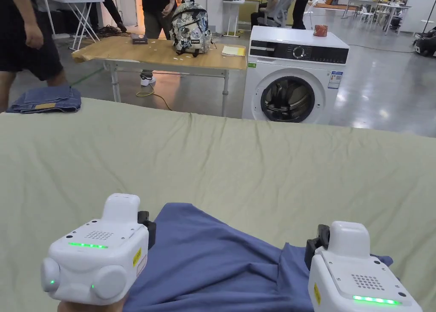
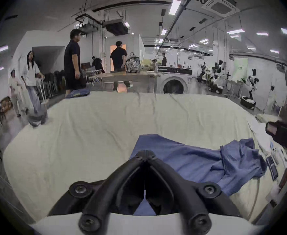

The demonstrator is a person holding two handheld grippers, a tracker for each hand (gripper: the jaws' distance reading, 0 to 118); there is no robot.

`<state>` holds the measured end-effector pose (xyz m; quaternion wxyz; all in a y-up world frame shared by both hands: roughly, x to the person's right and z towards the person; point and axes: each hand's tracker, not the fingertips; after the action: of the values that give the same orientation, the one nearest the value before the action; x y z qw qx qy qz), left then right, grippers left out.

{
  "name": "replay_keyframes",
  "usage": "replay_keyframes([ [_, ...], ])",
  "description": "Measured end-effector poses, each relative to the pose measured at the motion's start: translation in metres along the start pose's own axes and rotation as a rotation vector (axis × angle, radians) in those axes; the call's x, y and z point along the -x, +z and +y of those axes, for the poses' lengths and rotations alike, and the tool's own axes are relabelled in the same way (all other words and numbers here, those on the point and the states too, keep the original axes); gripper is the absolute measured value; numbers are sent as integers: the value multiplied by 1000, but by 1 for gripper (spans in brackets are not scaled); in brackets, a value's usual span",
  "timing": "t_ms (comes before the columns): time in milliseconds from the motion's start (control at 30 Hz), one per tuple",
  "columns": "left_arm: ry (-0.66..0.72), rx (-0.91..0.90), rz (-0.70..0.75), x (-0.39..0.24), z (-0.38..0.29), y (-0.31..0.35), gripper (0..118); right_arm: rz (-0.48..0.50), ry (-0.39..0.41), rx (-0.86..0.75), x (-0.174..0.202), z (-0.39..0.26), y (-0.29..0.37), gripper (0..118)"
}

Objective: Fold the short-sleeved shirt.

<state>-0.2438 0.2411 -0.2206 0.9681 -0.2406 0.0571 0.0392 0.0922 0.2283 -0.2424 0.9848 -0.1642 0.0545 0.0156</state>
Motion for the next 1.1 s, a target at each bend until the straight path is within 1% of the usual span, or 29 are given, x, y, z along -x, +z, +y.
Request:
replay_keyframes([
  [67,11,41,-15,10,10,-23,0,2,8,29,-2,-3,-6,0],
  [133,29,112,-73,23,26,-54,0,9,12,60,-7,-9,-12,0],
  [167,35,129,-77,27,33,-66,0,7,14,72,-10,-11,-15,0],
  [200,36,184,-103,34,43,-85,0,2,14,85,-14,-14,-17,0],
  [267,81,211,-138,47,60,-119,0,-5,16,111,-22,-19,-23,0],
  [300,83,272,-171,52,70,-140,0,-14,19,127,-26,-21,-26,0],
  [333,87,304,-166,53,76,-157,0,-22,21,138,-30,-23,-29,0],
  [367,67,316,-154,53,82,-173,1,-31,20,148,-34,-26,-31,0],
  [400,40,362,-179,49,89,-190,1,-39,21,164,-39,-28,-35,0],
  [433,27,405,-191,48,92,-206,3,-47,21,178,-43,-30,-39,0],
  [467,32,433,-191,46,94,-220,10,-54,20,188,-47,-31,-42,0],
  [500,39,461,-198,45,94,-235,29,-59,20,195,-49,-32,-43,0],
  [533,46,502,-203,39,94,-241,61,-66,23,206,-52,-34,-46,0],
  [567,54,519,-190,36,93,-251,73,-73,26,214,-55,-35,-48,0],
  [600,53,510,-193,34,91,-260,73,-79,30,222,-58,-36,-50,0],
  [667,51,540,-173,29,86,-274,73,-86,34,233,-62,-38,-52,0],
  [800,-29,661,-110,11,67,-301,73,-97,47,257,-67,-42,-56,0],
  [833,-40,683,-107,5,62,-305,70,-98,47,260,-68,-43,-57,0],
  [867,-45,685,-102,-1,55,-307,61,-99,48,267,-69,-45,-58,0],
  [900,-70,670,-60,-10,49,-305,52,-100,50,273,-69,-47,-58,0],
  [933,-117,630,-37,-21,46,-293,46,-102,49,277,-70,-49,-58,0],
  [967,-145,603,-28,-28,43,-289,37,-103,47,280,-71,-50,-58,0],
  [1000,-162,597,-33,-34,41,-287,24,-104,45,285,-72,-51,-57,0],
  [1033,-160,589,-44,-38,41,-284,2,-106,42,288,-73,-52,-57,0],
  [1100,-179,562,-62,-38,43,-283,0,-109,25,297,-78,-53,-56,0],
])
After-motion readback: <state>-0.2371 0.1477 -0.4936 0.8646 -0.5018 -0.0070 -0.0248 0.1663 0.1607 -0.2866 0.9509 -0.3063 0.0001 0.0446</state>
